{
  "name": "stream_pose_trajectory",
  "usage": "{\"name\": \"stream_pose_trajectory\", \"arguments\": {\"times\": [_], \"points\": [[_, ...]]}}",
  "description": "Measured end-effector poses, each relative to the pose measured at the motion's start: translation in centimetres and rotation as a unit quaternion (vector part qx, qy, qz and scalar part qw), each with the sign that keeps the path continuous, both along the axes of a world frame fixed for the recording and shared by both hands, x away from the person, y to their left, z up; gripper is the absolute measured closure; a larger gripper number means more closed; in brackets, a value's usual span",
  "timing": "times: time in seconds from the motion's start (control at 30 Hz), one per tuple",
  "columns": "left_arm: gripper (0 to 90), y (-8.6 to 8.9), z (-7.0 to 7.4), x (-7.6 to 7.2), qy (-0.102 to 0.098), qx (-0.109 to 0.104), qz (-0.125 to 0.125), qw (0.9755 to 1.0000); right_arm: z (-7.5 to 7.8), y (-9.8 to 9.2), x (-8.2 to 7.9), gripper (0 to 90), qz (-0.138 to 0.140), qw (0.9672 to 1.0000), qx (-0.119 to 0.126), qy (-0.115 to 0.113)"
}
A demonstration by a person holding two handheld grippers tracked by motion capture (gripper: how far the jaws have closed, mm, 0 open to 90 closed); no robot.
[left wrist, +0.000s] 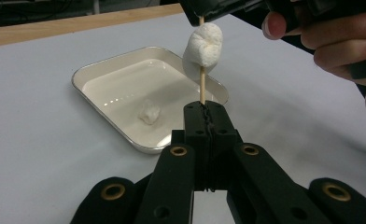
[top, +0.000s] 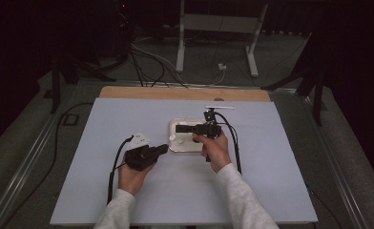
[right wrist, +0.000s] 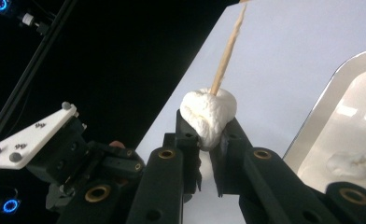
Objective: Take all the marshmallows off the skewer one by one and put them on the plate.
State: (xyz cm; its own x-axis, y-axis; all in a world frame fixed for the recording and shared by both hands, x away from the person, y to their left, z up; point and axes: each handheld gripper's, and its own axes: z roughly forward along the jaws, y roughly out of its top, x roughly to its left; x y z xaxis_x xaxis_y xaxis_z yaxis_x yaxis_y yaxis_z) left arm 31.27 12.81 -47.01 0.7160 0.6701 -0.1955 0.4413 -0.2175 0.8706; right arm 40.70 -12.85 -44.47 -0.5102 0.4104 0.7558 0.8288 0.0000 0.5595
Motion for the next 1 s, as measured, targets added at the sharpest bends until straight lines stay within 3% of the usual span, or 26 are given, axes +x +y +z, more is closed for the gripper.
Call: {"name": "stream_pose_trajectory", "arguments": {"times": [0.4,0.83,1.0], "points": [[90.0,0.1,0.0,-0.1,-0.004,-0.001,-0.005,1.0,0.5,-0.9,0.6,82.8,-0.022,0.9997,0.012,-0.005],[90.0,0.8,0.1,-0.5,-0.015,-0.007,-0.008,0.9998,1.3,-0.9,1.1,82.5,-0.018,0.9996,0.017,-0.01],[90.0,1.2,-0.2,-0.7,-0.011,0.001,-0.007,0.9999,1.6,-1.5,1.4,82.7,-0.029,0.9993,0.019,-0.015]]}}
